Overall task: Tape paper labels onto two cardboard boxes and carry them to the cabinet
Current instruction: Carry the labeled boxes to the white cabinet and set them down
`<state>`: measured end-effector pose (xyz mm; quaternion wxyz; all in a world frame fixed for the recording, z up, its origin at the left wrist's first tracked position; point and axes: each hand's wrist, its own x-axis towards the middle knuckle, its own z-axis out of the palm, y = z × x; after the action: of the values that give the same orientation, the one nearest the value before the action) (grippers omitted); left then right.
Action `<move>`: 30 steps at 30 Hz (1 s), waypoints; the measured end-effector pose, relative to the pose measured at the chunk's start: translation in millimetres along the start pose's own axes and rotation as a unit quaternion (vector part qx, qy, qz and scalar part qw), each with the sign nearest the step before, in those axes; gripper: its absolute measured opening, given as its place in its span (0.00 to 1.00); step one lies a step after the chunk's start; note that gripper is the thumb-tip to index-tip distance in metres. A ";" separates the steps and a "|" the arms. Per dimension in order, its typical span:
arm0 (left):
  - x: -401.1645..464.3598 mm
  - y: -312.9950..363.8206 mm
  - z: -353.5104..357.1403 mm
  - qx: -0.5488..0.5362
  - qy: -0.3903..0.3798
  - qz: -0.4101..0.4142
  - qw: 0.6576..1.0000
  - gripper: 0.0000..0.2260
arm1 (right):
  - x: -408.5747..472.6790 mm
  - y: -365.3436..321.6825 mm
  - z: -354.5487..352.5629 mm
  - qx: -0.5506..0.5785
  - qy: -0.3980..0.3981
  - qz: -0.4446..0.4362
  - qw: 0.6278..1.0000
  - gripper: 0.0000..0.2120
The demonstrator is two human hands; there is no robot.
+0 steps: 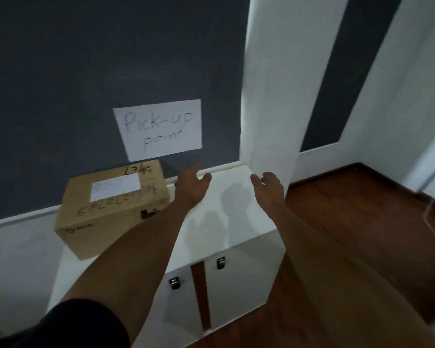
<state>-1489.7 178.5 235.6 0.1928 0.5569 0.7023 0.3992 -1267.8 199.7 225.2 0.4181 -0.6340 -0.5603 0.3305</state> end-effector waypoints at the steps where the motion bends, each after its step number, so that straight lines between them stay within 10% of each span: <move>1: -4.4 17.0 20.0 -0.008 -0.011 0.010 1.000 0.22 | 1.4 10.5 -24.6 0.005 0.007 0.007 1.000 0.29; 17: -146.7 316.2 356.8 -0.097 -0.229 0.147 0.957 0.25 | -38.2 194.4 -433.6 -0.071 0.263 0.096 0.957 0.10; 30: -304.7 482.4 550.8 -0.148 -0.414 0.254 0.862 0.22 | -143.7 319.0 -657.4 -0.025 0.437 0.227 0.870 0.26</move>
<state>-699.5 113.2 222.4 0.4374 0.7950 0.3251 0.2663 -567.8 -54.4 214.8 0.5175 -0.8338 -0.1694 0.0910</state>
